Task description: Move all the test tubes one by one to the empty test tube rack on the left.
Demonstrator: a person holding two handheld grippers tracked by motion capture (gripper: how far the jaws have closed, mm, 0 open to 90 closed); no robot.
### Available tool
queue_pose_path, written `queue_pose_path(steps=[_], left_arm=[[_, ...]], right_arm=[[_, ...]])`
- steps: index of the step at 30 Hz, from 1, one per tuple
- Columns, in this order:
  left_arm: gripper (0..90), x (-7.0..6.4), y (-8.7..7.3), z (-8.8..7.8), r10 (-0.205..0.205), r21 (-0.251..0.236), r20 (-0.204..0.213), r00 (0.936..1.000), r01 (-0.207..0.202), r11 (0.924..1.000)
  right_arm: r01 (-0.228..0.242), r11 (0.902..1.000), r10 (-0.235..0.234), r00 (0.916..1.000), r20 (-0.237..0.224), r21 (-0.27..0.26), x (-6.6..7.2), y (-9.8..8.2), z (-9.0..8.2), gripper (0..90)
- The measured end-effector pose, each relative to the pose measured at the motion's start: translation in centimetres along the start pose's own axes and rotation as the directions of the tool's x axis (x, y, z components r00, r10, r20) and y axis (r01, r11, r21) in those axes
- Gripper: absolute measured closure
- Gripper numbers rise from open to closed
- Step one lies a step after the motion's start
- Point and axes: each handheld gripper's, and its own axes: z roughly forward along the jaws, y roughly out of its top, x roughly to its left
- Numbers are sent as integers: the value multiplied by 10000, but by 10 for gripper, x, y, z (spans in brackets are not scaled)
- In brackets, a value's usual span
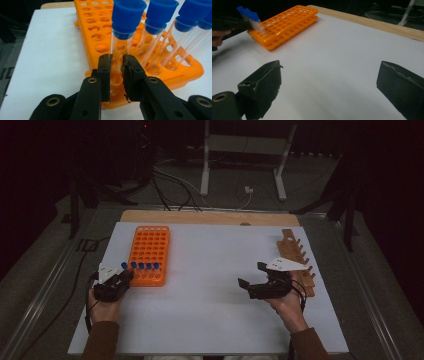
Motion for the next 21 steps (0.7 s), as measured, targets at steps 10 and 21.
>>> queue_pose_path(steps=[10, 21], left_arm=[[521, 5, 0, -13, -185, -353, 468, 9987, 201, 9992], [198, 3, 2, -45, -36, -1261, 749, 9972, 131, 9919]], right_arm=[[-231, 9989, 249, 9987, 451, -402, -10, -19, -15, 59], [-323, 9947, 429, 9932, 1078, -975, -24, -43, -38, 46]])
